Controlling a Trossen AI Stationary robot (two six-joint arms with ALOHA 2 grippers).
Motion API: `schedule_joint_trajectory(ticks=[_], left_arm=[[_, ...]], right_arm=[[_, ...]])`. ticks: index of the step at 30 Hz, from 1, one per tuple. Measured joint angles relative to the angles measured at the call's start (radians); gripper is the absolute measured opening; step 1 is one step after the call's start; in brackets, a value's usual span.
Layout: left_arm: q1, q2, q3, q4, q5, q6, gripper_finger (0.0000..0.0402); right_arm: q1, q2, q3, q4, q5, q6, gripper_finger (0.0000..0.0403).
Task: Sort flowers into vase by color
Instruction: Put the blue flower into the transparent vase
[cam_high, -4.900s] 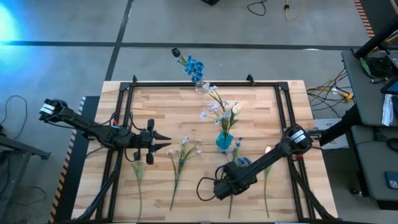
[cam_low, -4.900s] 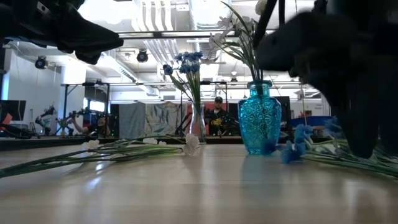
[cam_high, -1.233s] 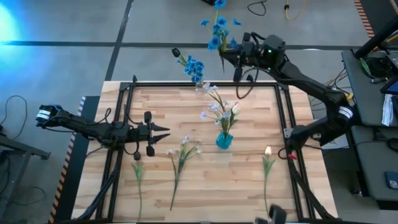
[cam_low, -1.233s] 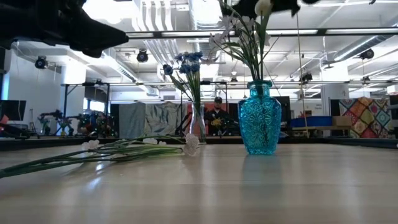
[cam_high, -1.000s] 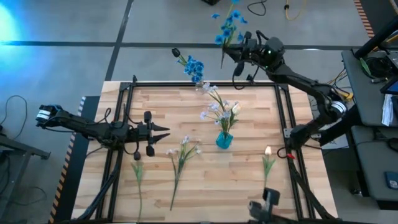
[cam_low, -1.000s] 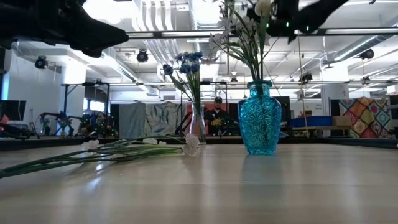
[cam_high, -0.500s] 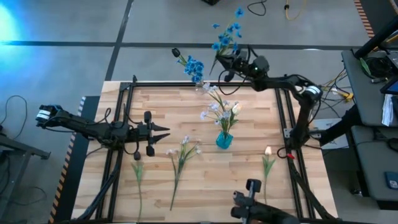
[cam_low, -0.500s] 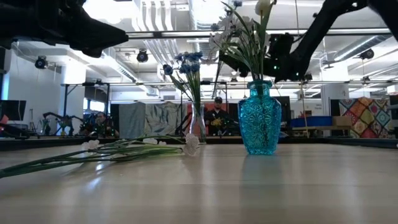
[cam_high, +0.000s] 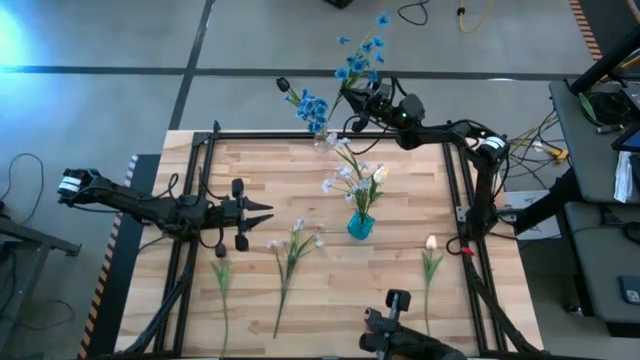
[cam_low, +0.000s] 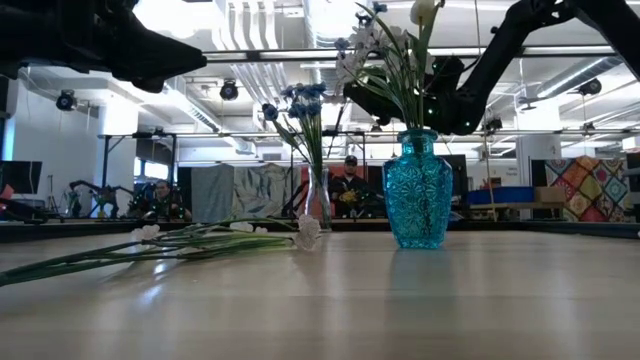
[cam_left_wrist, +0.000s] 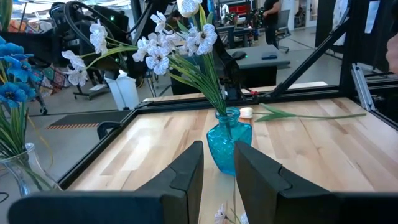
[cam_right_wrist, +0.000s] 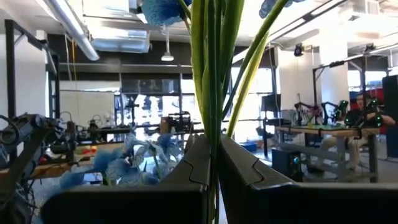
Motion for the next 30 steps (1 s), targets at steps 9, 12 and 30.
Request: schedule_joint_trajectory(ticks=[9,12,30], left_arm=[[0.0,0.0,0.0,0.0,0.0,0.0,0.0075],[0.0,0.0,0.0,0.0,0.0,0.0,0.0075],[0.0,0.0,0.0,0.0,0.0,0.0,0.0075]], right_arm=[[0.013,0.044,0.009,-0.001,0.001,-0.012,0.0009],[0.018,0.07,0.016,0.002,0.002,-0.017,0.0009],[0.043,0.093,0.091,-0.26,-0.008,-0.065,0.0081]])
